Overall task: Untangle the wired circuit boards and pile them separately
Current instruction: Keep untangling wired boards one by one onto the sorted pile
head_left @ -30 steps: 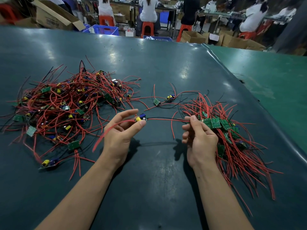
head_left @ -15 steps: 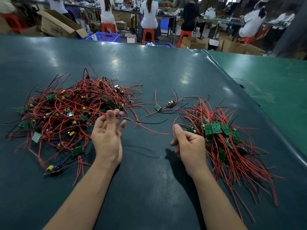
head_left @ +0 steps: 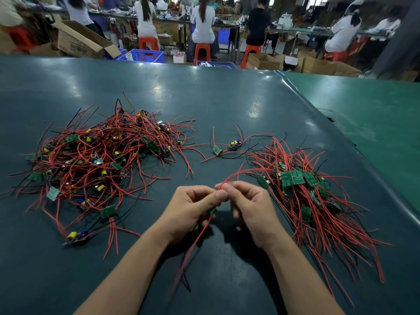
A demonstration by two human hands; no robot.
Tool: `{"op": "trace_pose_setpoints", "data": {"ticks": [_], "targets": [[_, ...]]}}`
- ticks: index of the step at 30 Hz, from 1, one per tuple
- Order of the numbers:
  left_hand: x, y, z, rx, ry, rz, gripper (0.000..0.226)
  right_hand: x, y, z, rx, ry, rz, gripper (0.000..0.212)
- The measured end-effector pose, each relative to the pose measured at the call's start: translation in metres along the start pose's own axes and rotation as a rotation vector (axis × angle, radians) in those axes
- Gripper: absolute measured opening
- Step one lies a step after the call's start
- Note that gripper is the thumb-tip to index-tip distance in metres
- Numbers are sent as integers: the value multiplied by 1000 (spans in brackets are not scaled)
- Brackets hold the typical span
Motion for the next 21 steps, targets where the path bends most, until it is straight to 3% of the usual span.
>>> {"op": "trace_pose_setpoints", "data": {"ticks": [3,8,13,18,21], "targets": [[3,-2,-4,-19,-22,45,26,-2,-3,-3,-148,-81,-15,23],[6,-7,-7,7,-17,63,26,-3,-2,-6,-184,-53,-96,5],[3,-2,-7,22,65,15,32,-6,2,-6,-124,45,-260,13],[5,-3,-7,19,121,67,27,-12,19,-4,-336,90,-433,25],[5,-3,-6,10,113,91,25,-14,19,-6,-448,54,-410,36]]}}
Point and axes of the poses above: each hand's wrist, its own x-axis away from the middle knuckle, its own y-axis out of the back of the hand, z = x × y, the point moved 3 cm from there along -x, towards the middle knuckle, and after that the axes turned 4 degrees about -x, right-handed, at the moved point
